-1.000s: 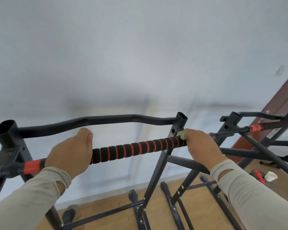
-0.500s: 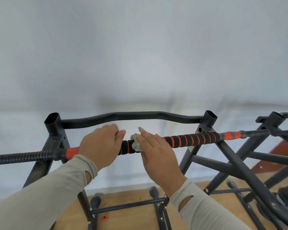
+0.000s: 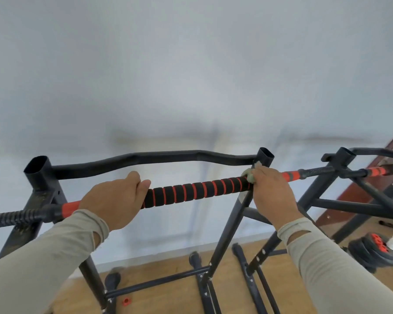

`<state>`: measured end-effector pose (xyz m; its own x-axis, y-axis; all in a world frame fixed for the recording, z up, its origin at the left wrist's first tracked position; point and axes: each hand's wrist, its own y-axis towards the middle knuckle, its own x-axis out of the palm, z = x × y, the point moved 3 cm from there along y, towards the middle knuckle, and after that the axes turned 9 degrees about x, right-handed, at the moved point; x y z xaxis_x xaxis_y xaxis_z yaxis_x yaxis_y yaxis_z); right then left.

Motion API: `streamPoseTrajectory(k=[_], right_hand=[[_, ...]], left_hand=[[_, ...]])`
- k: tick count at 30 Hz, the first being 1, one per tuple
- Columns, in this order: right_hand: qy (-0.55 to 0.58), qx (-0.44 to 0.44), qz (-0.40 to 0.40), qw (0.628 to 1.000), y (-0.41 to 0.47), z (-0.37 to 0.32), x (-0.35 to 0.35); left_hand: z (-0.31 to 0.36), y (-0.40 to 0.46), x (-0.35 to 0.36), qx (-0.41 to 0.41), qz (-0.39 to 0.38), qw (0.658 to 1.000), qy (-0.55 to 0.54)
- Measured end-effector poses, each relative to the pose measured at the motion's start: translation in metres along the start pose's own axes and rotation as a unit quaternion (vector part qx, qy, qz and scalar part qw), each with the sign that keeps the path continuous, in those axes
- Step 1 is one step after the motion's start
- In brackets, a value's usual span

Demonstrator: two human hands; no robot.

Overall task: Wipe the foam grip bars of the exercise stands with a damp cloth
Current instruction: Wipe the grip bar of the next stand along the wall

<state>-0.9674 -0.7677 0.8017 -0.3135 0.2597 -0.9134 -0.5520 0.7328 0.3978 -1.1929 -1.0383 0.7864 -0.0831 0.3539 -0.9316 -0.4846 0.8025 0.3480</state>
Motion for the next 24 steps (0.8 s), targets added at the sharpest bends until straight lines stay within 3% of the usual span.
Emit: streamPoseTrajectory(k=[2,5,9,13,18,22,24], right_hand=[[0.028,0.025,-0.013,0.999,-0.002,-0.014,0.005],[0.026,0.046,-0.026,0.998,-0.003,-0.017,0.005],[0.008,0.063,-0.002,0.998,-0.010,-0.039,-0.003],[0.069,-0.030,0.018,0.997,-0.048,-0.118,-0.010],[0.166,-0.206,0.025,0.964,-0.114,-0.226,0.002],[0.157,-0.297,0.029,0.941,-0.102,-0.201,0.002],[0.155,-0.300,0.035,0.941,-0.084,-0.164,0.002]], left_hand=[[-0.003,-0.004,-0.003,0.017,-0.001,1.000,-0.017],[-0.007,-0.026,-0.002,0.112,0.056,0.991,0.051],[-0.012,-0.038,0.009,0.093,0.040,0.989,0.107],[-0.010,-0.025,-0.002,0.011,0.003,0.999,0.051],[-0.012,-0.022,-0.013,0.004,-0.064,0.997,0.046],[-0.020,-0.018,-0.018,-0.006,-0.123,0.992,0.009],[-0.023,-0.017,-0.019,-0.011,-0.143,0.989,-0.023]])
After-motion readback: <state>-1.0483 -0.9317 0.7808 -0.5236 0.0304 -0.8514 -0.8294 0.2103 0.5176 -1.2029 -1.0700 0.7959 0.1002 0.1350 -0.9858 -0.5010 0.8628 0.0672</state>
